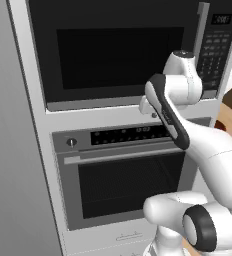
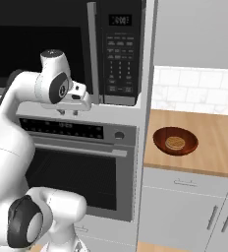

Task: Open the microwave, place the bowl with waffle inside the microwave, then close the microwave door and turn it on.

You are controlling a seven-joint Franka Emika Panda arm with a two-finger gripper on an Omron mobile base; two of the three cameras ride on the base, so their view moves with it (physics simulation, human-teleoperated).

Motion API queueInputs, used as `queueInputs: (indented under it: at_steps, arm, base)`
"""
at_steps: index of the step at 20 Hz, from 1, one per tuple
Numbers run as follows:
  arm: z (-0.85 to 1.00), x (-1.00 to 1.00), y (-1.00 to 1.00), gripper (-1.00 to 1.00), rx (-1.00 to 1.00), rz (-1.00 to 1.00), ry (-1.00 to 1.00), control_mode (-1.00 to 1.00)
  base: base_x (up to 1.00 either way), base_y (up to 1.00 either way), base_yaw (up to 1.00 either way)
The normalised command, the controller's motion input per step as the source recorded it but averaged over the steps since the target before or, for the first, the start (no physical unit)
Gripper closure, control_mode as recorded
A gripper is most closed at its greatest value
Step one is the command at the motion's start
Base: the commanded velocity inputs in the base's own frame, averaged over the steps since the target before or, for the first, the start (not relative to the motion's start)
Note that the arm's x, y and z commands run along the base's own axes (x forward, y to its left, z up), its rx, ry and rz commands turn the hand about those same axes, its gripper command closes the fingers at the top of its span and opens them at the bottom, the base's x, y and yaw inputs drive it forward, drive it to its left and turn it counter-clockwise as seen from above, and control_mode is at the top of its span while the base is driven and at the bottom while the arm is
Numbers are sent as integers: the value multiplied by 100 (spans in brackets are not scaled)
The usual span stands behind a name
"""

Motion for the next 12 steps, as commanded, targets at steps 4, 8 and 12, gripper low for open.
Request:
queueInputs:
  at_steps: [4, 8, 12]
  arm:
    - [12, -43, -4, -100, 0, 0, -29, -100]
    - [54, -42, -9, -100, 0, 1, -53, -100]
    - [62, -17, -6, -100, 0, 0, -37, -100]
  base:
    - [0, 0, 0]
    - [0, 0, 0]
    - [0, 0, 0]
